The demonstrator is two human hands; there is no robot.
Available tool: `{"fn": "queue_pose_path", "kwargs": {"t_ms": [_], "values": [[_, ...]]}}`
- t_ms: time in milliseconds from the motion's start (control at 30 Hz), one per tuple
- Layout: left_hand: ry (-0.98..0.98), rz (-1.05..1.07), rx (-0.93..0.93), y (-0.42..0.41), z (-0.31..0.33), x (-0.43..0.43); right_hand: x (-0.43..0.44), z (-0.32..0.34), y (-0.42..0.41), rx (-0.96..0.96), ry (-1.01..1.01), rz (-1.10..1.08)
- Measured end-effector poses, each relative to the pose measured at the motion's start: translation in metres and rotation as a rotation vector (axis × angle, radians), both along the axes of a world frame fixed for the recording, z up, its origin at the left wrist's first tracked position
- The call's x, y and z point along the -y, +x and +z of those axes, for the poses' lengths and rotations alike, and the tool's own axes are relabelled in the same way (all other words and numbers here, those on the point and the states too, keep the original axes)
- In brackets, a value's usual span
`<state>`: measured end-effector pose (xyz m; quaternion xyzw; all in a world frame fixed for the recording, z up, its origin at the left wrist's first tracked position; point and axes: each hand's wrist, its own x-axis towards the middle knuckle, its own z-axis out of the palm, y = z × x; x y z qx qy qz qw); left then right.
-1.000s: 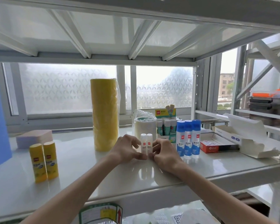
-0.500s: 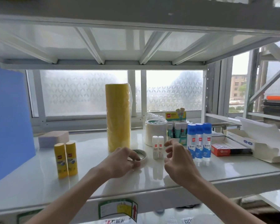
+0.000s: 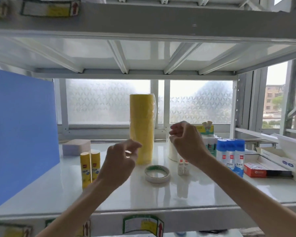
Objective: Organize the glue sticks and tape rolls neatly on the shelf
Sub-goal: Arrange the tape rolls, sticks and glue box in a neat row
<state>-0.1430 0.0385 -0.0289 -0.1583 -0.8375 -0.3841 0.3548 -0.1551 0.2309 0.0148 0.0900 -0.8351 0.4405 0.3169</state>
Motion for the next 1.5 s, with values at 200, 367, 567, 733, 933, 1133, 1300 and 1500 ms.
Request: {"fn": "queue_pose_path", "kwargs": {"t_ms": [200, 367, 567, 733, 933, 1133, 1300, 1500], "values": [[0.448, 0.288, -0.092, 0.027, 0.018, 0.075, 0.065, 0.003, -0.056, 0.343, 0.066, 0.1], [0.527, 0.267, 0.346, 0.002, 0.009, 0.156, 0.093, -0.004, -0.111, 0.517, -0.122, 0.147], [0.171, 0.206, 0.556, -0.026, -0.014, 0.184, 0.106, -0.016, -0.139, 0.445, -0.263, 0.153], [0.038, 0.147, 0.584, -0.05, -0.022, 0.176, 0.14, -0.017, -0.148, 0.438, -0.148, 0.284], [0.051, 0.173, 0.546, -0.067, -0.016, 0.166, 0.192, -0.017, -0.152, 0.496, -0.039, 0.625], [0.076, 0.297, 0.408, -0.072, -0.016, 0.155, 0.193, -0.02, -0.153, 0.704, 0.233, 0.731], [0.106, 0.396, 0.392, -0.074, -0.022, 0.162, 0.21, -0.034, -0.155, 0.612, 0.161, 0.751], [0.114, 0.426, 0.422, -0.073, -0.024, 0.198, 0.226, -0.044, -0.155, 0.61, 0.016, 0.945]]}}
